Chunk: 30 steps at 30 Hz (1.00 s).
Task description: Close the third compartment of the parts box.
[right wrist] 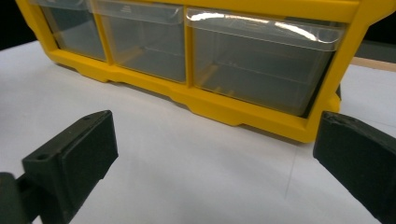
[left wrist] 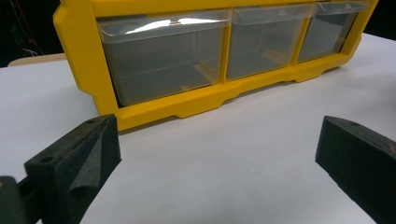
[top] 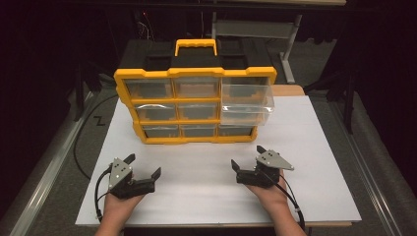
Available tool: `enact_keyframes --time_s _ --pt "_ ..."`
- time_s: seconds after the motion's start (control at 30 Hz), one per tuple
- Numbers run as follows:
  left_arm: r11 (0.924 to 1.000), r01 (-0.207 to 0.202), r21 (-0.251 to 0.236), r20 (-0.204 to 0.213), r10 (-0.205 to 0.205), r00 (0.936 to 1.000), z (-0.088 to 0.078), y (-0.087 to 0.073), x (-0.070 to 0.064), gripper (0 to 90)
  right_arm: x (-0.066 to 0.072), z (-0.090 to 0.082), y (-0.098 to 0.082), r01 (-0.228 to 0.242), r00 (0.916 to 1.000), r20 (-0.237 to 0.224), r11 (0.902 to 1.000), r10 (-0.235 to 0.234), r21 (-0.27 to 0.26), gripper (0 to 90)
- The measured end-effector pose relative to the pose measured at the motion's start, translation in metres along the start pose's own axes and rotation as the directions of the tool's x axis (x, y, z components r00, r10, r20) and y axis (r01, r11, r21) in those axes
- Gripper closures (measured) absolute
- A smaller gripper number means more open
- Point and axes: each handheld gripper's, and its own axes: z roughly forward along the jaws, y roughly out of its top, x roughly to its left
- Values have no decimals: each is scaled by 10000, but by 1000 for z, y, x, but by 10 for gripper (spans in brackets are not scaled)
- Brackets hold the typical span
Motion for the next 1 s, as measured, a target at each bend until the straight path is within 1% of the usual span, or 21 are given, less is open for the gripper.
enact_keyframes --time_s 0.13,0.23,0.33,0.37,0.47,0.5,0.53,0.6,0.7,1.0 --pt "10000 15 13 17 -15 10000 0 0 0 9 0 -2 0 -67 9999 -123 10000 66 -50 73" --pt "10000 -2 1 27 2 10000 0 0 -1 9 0 -4 -1 23 9998 -219 10000 -24 -88 156" --pt "10000 0 -1 30 0 10000 -1 0 0 9 -1 -6 -2 28 9998 -209 9999 -30 -114 221" --pt "10000 1 1 27 -1 10000 0 0 0 9 -2 -7 -2 32 9997 -239 9999 -36 -163 261" --pt "10000 -9 -3 32 9 10000 -1 0 -1 9 -4 -9 -2 -33 9998 -181 9998 29 -220 345" --pt "10000 -17 -3 33 17 10000 -1 0 -1 9 -5 -10 -3 -69 9997 -230 9997 63 -235 394" --pt "10000 -20 -5 38 20 10000 -1 0 -1 9 -5 -10 -4 -6 9997 -246 9997 1 -226 427" --pt "10000 -13 1 46 13 10000 -1 0 -1 9 -5 -9 -5 -31 9997 -260 9999 28 -103 484" --pt "10000 -1 3 65 1 10000 -1 0 -1 9 -6 -9 -6 57 9997 -229 10000 -57 -8 555" --pt "10000 6 -4 80 -6 10000 -1 0 -1 9 -8 -10 -7 110 9999 -93 9999 -109 68 707"
